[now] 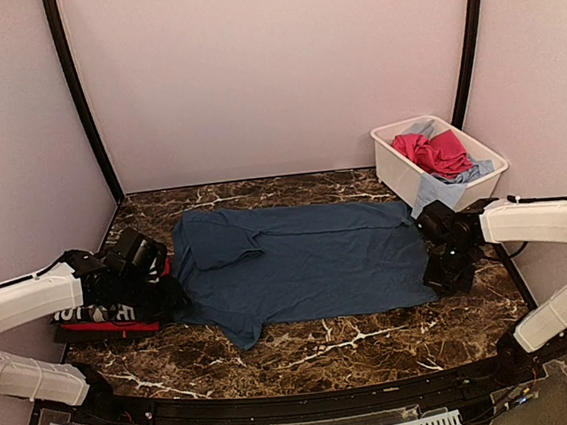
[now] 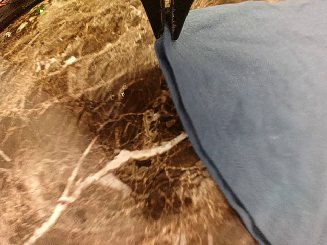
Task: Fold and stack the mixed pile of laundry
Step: Pick up the 1/3-folded T-shirt from the center of the board.
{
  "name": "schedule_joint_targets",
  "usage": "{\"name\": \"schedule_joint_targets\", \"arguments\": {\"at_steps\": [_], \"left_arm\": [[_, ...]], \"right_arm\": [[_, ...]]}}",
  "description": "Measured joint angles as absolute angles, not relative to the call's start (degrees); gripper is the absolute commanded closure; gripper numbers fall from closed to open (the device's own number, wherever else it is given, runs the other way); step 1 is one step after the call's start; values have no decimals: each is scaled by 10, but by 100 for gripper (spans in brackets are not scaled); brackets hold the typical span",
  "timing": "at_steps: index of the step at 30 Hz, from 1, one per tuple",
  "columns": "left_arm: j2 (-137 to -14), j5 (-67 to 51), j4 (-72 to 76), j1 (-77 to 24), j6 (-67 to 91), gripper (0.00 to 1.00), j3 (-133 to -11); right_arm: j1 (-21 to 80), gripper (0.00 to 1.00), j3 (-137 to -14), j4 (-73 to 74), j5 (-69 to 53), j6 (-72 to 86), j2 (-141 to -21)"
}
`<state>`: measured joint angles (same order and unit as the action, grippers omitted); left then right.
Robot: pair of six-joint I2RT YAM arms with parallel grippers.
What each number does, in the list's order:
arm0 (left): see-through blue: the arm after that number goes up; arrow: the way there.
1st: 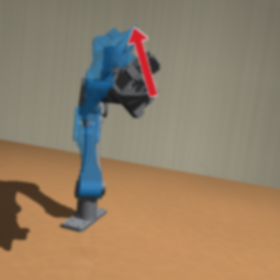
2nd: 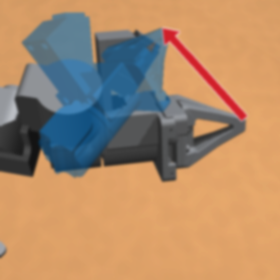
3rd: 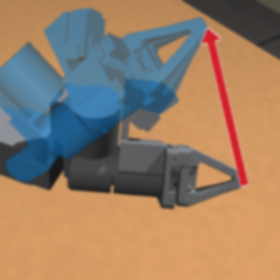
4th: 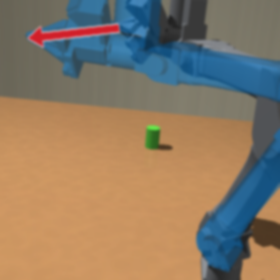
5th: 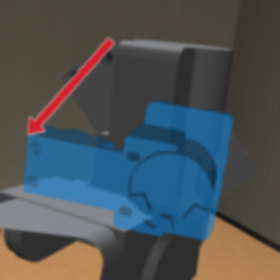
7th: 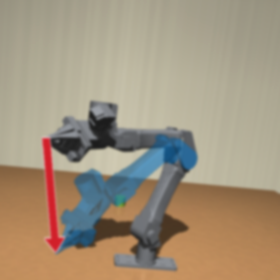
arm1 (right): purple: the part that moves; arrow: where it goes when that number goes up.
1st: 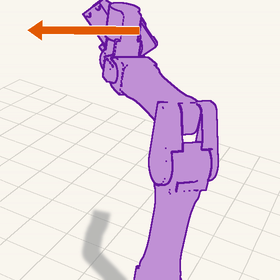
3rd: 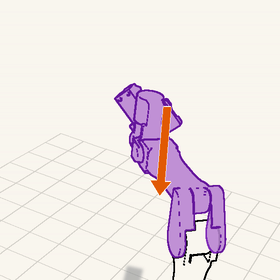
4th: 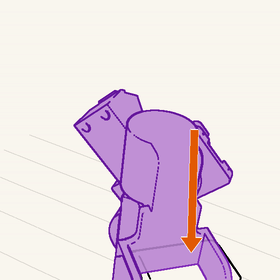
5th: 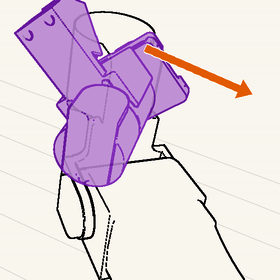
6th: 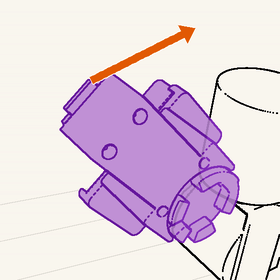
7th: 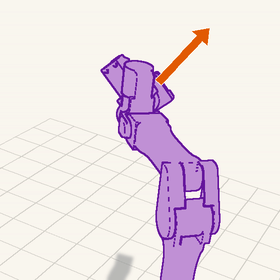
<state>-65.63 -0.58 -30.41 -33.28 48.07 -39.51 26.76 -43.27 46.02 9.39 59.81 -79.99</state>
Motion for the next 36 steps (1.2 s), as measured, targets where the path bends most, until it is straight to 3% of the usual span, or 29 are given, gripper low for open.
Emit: {"name": "schedule_joint_targets", "arguments": {"at_steps": [6,11,27,36], "left_arm": [[-648,-13,-306,-344,487,55,-366],[-651,-17,-298,-356,499,63,-342],[-736,-15,-226,-369,518,67,-334],[-768,18,-188,-369,531,82,-335]], "right_arm": [[238,100,-433,489,108,600,-707],[224,100,-429,492,112,592,-711],[223,100,-416,478,109,581,-724],[223,100,-412,476,109,577,-724]]}}
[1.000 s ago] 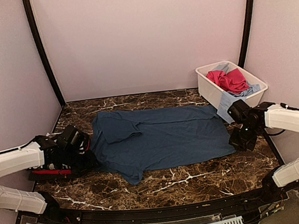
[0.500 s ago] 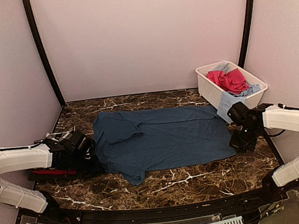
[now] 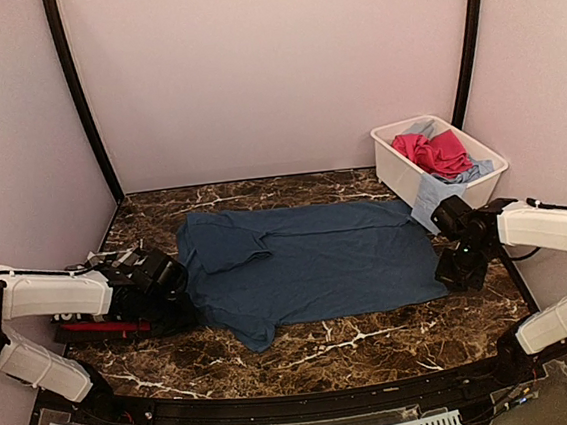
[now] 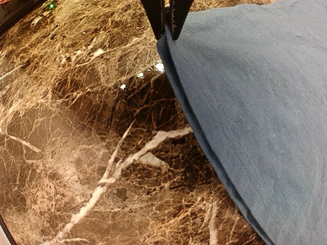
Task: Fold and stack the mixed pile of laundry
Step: Pick up the 1/3-folded T-shirt from the center of the board.
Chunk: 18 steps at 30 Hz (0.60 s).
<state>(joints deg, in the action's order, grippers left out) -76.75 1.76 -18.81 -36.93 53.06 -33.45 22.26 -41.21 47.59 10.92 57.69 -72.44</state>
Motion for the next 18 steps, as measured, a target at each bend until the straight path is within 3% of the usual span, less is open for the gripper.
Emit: {"name": "schedule_joint_targets", "arguments": {"at_steps": [5,18], "left_arm": [[-769,32,-188,-369,538,100,-335],[-639,41,-297,-369,536,100,-335]], "right_arm": [[223,100,-409,473,109,577,-724],[223,100,-405,484,107,577,-677]]}}
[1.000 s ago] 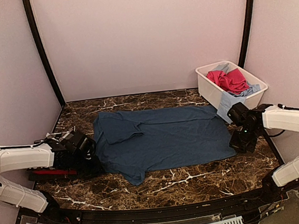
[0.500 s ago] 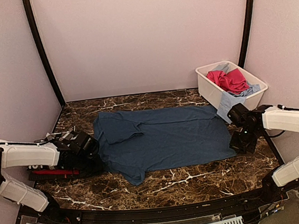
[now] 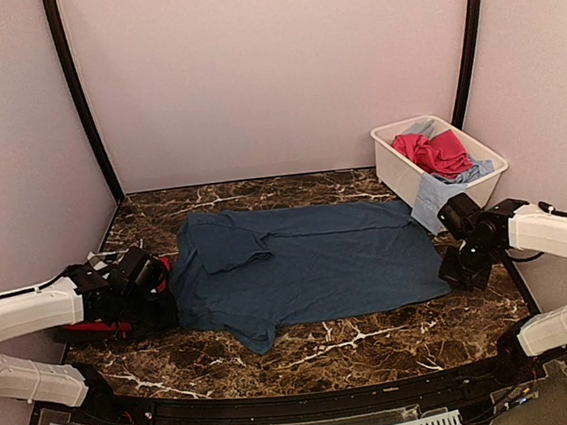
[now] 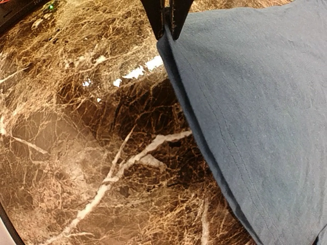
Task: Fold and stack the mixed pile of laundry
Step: Pick up the 1/3-folded T-shirt from the center of the board.
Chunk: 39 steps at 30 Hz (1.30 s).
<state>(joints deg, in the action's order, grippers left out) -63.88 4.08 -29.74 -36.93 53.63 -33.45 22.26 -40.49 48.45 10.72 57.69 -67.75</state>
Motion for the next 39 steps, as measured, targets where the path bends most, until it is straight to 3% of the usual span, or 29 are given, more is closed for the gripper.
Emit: {"name": "schedule_joint_targets", "arguments": {"at_steps": [7,8,11,17,23,30,39], "left_arm": [[-623,42,-336,-369,535,100,-338],[-623,42,-336,-367,533,98,-339],[-623,39,-333,-365,518,78,-341],[-656,20,-300,-362,504,68,-339],[-688,8,-249,-362,497,69,-331],[-747,5,-196,-362,496,78,-324],[-718,5,-198,-362,502,70,-302]], "right_arm": [[222,100,-404,503,107,576,-652],[222,100,-404,504,108,575,-652],[220,100,-404,504,108,575,-657],[220,100,-404,499,107,575,-669],[220,100,-403,495,107,575,-670],[220,100,-401,494,108,575,-670],[218,100,-400,494,108,574,-670]]}}
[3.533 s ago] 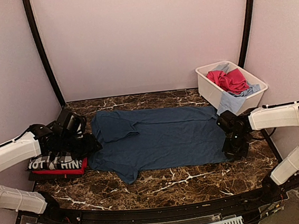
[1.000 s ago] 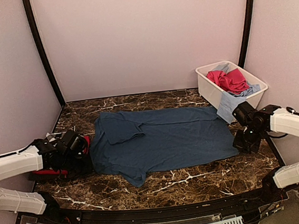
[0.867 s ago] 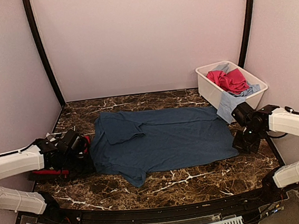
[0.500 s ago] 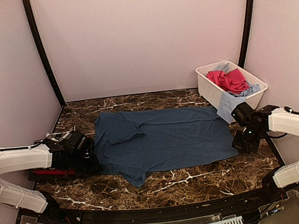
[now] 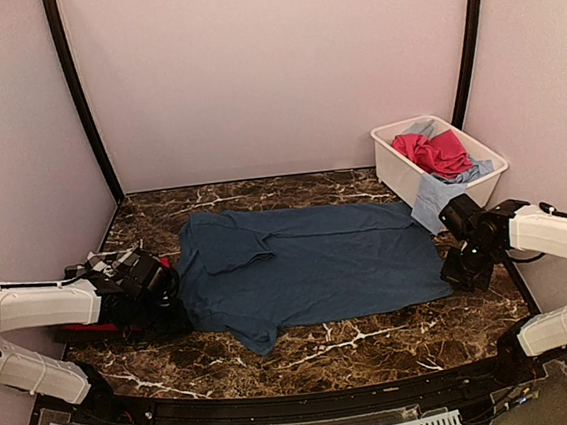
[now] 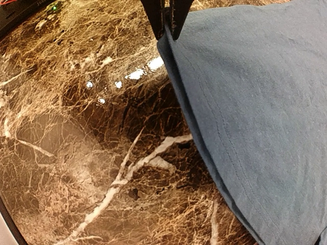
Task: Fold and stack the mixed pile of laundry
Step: Pick up the 1/3-folded T-shirt from the center of the board.
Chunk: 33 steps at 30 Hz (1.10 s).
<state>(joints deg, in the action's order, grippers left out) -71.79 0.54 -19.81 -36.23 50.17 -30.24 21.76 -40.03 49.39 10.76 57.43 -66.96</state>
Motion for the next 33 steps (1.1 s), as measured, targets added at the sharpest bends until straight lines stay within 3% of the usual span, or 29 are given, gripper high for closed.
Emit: {"name": "schedule_joint_targets", "arguments": {"at_steps": [3,9,14,15,26,33], "left_arm": [[-704,10,-211,-362,503,68,-298],[-736,10,-187,-362,504,74,-310],[-753,10,-161,-362,507,98,-313],[-753,10,-161,-362,510,99,-313],[-658,9,-263,-359,506,100,-319],[-672,-10,-298,-321,477,100,-357]], "right_arm": [[216,100,-400,493,108,574,-670],[214,100,-398,493,108,573,-670],[210,100,-394,492,108,571,-670],[209,100,-393,492,108,571,-670],[209,100,-393,505,108,571,-630],[194,100,-400,506,108,557,-637]]}}
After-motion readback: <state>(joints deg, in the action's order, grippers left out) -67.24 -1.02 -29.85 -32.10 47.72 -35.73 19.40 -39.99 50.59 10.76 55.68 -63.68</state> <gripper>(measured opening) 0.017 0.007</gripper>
